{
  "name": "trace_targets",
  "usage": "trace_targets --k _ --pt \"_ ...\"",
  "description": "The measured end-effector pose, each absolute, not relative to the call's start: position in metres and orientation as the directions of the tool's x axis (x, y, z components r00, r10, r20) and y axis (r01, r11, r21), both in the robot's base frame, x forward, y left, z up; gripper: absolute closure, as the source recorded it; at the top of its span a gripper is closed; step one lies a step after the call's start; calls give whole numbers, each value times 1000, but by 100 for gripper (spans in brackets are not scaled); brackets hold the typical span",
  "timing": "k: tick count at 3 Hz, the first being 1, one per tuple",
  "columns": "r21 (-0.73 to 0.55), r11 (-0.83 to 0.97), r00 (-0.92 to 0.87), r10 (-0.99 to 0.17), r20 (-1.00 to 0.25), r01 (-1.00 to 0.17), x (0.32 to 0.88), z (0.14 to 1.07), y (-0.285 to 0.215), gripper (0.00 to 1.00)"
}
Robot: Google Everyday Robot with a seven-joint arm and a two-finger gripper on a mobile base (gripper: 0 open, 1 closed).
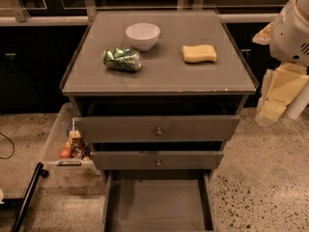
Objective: Place sponge into bottom drawer
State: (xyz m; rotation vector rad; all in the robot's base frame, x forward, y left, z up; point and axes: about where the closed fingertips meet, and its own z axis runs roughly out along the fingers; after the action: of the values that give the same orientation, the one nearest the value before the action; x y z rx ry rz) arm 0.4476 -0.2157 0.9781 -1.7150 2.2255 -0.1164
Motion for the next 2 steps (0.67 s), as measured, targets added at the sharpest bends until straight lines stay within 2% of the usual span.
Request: trace_targets --k 1,2 --pt "-261 272 -222 -953 -207 -926 448 978 -216 0" --pt "-272 241 -187 -960 -210 -932 477 966 -212 0"
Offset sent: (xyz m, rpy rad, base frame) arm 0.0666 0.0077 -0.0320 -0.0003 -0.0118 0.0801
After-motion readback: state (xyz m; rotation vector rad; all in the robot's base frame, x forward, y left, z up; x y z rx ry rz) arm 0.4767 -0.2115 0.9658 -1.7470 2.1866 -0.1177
